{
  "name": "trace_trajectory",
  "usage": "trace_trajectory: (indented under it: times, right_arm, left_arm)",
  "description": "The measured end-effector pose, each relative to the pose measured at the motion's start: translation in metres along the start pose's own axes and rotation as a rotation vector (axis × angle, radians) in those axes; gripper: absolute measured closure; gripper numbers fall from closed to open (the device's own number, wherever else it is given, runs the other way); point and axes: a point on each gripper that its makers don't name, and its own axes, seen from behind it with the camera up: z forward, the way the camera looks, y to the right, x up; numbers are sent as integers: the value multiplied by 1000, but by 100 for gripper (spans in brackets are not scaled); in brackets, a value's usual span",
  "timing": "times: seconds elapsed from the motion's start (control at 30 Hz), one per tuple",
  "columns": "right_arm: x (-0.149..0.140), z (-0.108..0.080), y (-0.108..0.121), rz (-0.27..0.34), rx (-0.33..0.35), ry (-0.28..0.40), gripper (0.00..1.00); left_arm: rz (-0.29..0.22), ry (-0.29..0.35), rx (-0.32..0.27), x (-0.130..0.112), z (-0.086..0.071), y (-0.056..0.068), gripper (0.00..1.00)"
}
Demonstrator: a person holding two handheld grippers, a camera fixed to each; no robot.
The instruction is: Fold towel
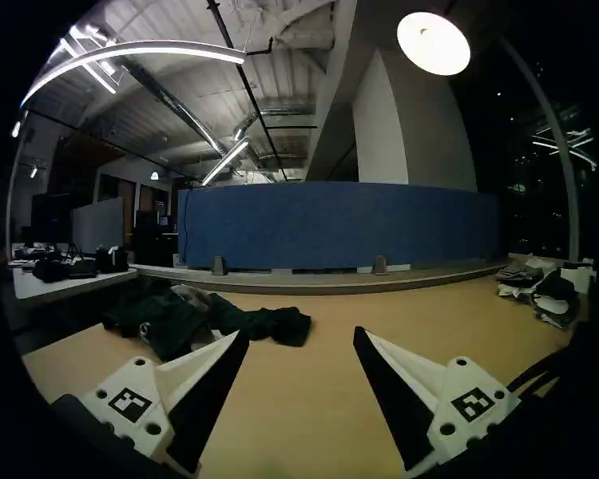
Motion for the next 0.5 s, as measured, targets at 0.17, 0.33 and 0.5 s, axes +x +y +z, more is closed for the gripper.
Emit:
trace_trajectory:
  times: [0.17, 0.33, 0.5]
  right_arm:
    - [0, 0, 1, 0, 0, 0, 0]
    - [1, 0, 1, 0, 0, 0, 0]
    - [1, 0, 1, -1, 0, 0, 0]
  left_arm:
    - [0, 0, 0, 0, 0, 0, 3]
    - [0, 0, 0, 0, 0, 1, 3]
    - [0, 0, 0, 0, -1, 0, 3]
